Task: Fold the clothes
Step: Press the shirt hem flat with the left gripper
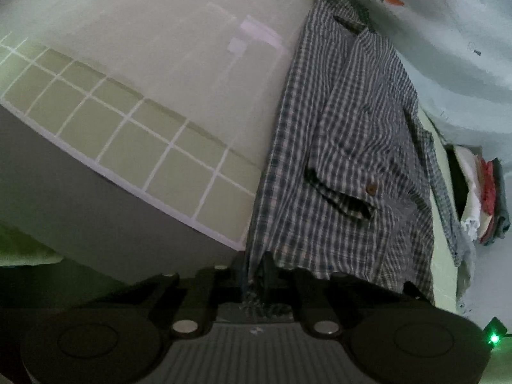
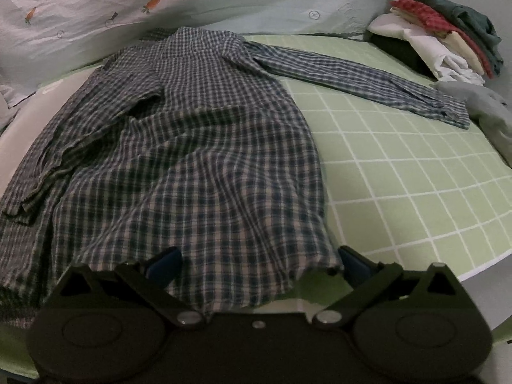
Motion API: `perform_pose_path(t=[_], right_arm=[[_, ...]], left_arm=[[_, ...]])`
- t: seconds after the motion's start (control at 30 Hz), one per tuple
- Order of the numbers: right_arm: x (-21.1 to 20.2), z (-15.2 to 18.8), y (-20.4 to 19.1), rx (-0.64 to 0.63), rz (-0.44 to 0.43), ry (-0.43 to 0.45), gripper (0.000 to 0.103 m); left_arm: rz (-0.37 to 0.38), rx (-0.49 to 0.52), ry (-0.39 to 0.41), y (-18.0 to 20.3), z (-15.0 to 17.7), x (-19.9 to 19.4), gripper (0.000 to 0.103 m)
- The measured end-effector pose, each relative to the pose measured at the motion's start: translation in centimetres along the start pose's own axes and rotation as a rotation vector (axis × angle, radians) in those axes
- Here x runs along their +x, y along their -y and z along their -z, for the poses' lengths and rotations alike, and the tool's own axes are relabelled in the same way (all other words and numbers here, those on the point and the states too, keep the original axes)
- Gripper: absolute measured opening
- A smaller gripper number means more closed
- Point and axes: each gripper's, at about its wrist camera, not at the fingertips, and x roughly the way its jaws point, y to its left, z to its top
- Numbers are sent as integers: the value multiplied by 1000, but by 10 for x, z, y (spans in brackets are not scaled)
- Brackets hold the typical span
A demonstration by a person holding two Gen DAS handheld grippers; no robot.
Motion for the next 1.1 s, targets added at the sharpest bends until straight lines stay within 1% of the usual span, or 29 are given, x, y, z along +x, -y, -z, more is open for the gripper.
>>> perform_pose_path(t=[0.27, 0.43, 0.57, 0.73, 0.9, 0.97, 1.1], right_arm=[[0, 2, -2, 4, 16, 6, 103], [0, 2, -3, 10, 23, 6, 103], [0, 2, -3, 10, 24, 8, 103], [0, 3, -3, 11, 17, 7, 103], [-3, 2, 0, 18, -1, -2, 103], [-5, 1, 1, 27, -11, -2, 103], [-9, -2, 5, 50, -32, 18, 103]], left_arm=[[43, -32, 10, -8, 7, -18, 9], [37, -38, -12, -12, 11, -26, 9], [29, -37, -5, -13, 14, -31, 9], [3, 9, 13, -1, 12, -34, 10], [-27, 62, 26, 15, 10, -35, 14], [-53, 92, 30, 23, 10, -34, 20], [-71, 139, 40, 35, 11, -30, 22]])
